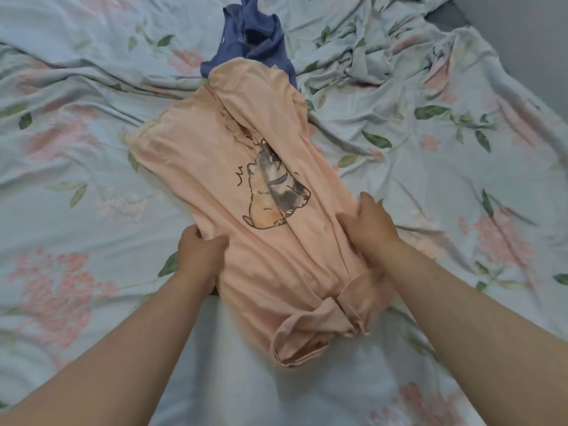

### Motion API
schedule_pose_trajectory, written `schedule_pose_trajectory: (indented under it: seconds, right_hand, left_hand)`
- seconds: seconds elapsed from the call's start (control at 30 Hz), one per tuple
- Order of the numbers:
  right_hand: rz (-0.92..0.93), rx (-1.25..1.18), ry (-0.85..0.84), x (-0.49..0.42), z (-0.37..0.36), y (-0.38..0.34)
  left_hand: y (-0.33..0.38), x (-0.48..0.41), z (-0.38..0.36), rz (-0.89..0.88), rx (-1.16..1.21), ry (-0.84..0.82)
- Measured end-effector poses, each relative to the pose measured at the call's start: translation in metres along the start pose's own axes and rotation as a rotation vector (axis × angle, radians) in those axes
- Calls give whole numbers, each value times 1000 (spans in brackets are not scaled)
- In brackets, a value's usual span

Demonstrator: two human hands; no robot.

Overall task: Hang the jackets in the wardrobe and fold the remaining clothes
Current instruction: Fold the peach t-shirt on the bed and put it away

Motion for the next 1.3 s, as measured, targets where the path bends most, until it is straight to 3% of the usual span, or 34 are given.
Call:
schedule_pose_trajectory:
  seconds: [0.17,0.33,0.47,0.57,0.67,0.73,0.8,0.87,0.93,1.0,1.03,1.17,1.3]
  right_hand:
    - [182,-12,-114,21,-16,18]
    - [73,157,-148,72,-8,93]
    - [25,256,-289,117,-3,136]
    - [-6,434,-495,151,-12,163]
    - [-97,561,-724,170,-18,169]
    - [-81,693,-710,166,-13,158]
    - [-31,739,-577,148,-2,136]
    - [38,624,-394,123,8,102]
    - [144,412,-190,96,13,59]
    - [251,188,-17,71,12,15]
    - [292,104,30,61,9,-6]
    - [357,-39,-57,36,-12,-67]
    - [356,225,-66,35,-27,-76]
  left_hand:
    - [-15,16,33,-197,-230,-44]
    - [-45,43,90,-110,-254,-41]
    - [-66,73,124,8,-336,-125]
    - [-77,100,137,110,-498,-332]
    - [-76,115,140,158,-792,-708]
    - [-58,112,138,183,-1089,-1001]
    - [-33,90,133,129,-1330,-1118]
    - [-7,52,122,-13,-1367,-1008]
    - [18,7,106,-271,-1315,-678]
    - [32,-32,85,-481,-1081,-364]
    - [35,-46,75,-537,-966,-302]
    - [34,-84,45,-462,-876,-402]
    - [40,-86,44,-398,-858,-405]
Point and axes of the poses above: each hand's wrist, its own x-axis away from the middle knuckle, its own z-axis out of the back of the hand, y = z × x, the point moved 2 cm from there along -x, towards the middle knuckle, and after that the axes turned 14 degrees about -z, right-handed, at the moved point
